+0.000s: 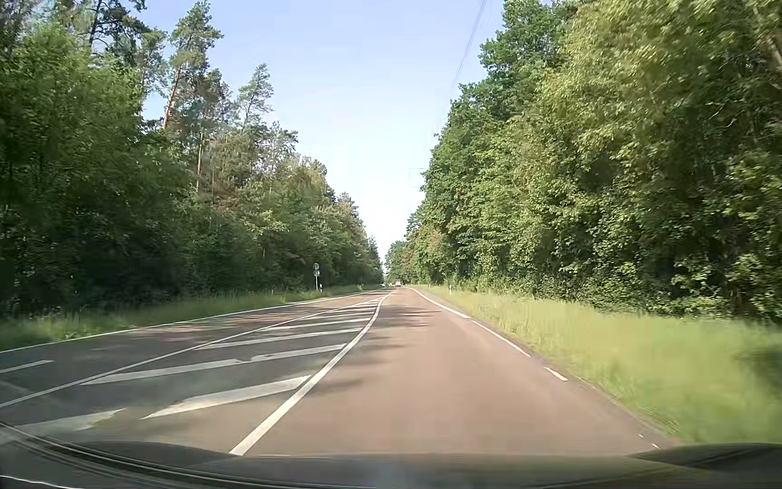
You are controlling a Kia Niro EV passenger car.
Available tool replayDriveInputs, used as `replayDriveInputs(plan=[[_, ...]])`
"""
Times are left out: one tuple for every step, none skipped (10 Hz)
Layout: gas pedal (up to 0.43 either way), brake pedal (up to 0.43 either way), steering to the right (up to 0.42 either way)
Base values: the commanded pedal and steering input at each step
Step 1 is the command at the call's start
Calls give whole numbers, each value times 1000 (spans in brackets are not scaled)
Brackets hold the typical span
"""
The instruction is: Follow the waypoints while adhering to traffic rules and regulations
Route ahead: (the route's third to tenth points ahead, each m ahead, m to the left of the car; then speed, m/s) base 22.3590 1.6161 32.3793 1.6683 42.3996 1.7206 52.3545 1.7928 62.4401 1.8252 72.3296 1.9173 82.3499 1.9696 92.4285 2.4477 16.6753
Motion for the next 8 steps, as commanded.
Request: replayDriveInputs(plan=[[130,30,-3],[130,30,-3],[130,30,-2],[130,30,-3],[130,30,-3],[130,30,-3],[130,30,-3],[130,30,-3]])
